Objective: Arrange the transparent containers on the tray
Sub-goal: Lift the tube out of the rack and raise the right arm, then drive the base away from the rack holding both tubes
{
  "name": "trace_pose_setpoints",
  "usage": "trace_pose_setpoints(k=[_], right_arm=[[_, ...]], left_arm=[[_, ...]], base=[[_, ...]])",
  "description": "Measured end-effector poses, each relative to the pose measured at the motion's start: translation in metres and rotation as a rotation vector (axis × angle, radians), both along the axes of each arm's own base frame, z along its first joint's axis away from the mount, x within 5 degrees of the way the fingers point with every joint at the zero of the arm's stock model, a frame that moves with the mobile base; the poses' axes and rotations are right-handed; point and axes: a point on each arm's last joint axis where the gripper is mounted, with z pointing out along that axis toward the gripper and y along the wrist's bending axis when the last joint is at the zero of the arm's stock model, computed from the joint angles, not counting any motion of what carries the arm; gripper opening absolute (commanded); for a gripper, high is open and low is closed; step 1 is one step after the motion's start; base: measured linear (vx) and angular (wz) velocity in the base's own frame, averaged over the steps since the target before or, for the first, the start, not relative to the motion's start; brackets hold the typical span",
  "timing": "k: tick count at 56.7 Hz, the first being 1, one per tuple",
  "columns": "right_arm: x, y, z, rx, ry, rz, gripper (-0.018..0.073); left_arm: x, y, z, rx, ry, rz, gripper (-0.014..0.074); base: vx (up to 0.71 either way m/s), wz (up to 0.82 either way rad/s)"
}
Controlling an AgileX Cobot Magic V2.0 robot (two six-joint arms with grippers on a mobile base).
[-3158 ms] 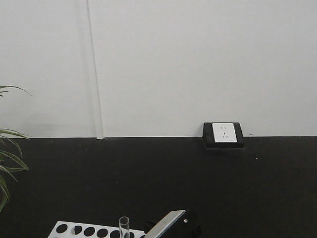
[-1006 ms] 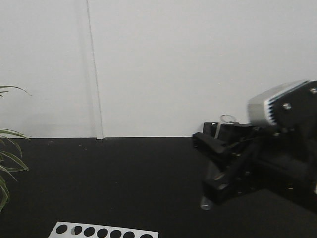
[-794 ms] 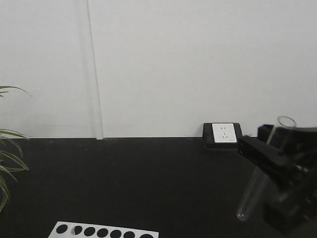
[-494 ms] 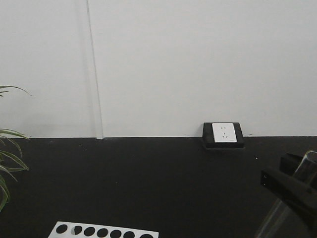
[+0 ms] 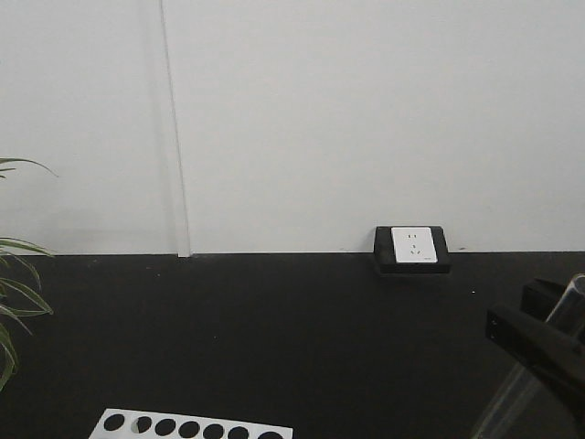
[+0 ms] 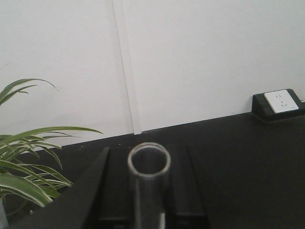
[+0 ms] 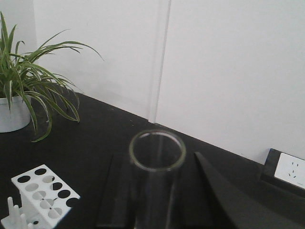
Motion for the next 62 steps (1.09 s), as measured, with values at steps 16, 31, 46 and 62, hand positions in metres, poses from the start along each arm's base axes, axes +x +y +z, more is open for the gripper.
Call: trace_pose_setpoints(k=[16,31,46,62], right_arm=[[0.0,0.0,0.0,0.0,0.0,0.0,-0.0011],[0.0,0.0,0.0,0.0,-0.001,0.0,-0.0011],[0.0,0.0,0.0,-0.001,-0.001,0.0,-0.0011],[0.0,0.0,0.0,-0.002,-0.002,0.0,-0.0011]], left_arm=[[0.0,0.0,0.0,0.0,0.0,0.0,0.0146],[0.0003,0.0,-0.0002,0.0,0.001,0.0,0.0146],[0.0003,0.0,-0.0002,0.0,0.001,0.0,0.0146],[0.0003,0.0,-0.0002,0.0,0.001,0.0,0.0146]], base=[[0.0,0.0],[-0.03,0.0],[-0.14,0.02],[-0.23,0.07]])
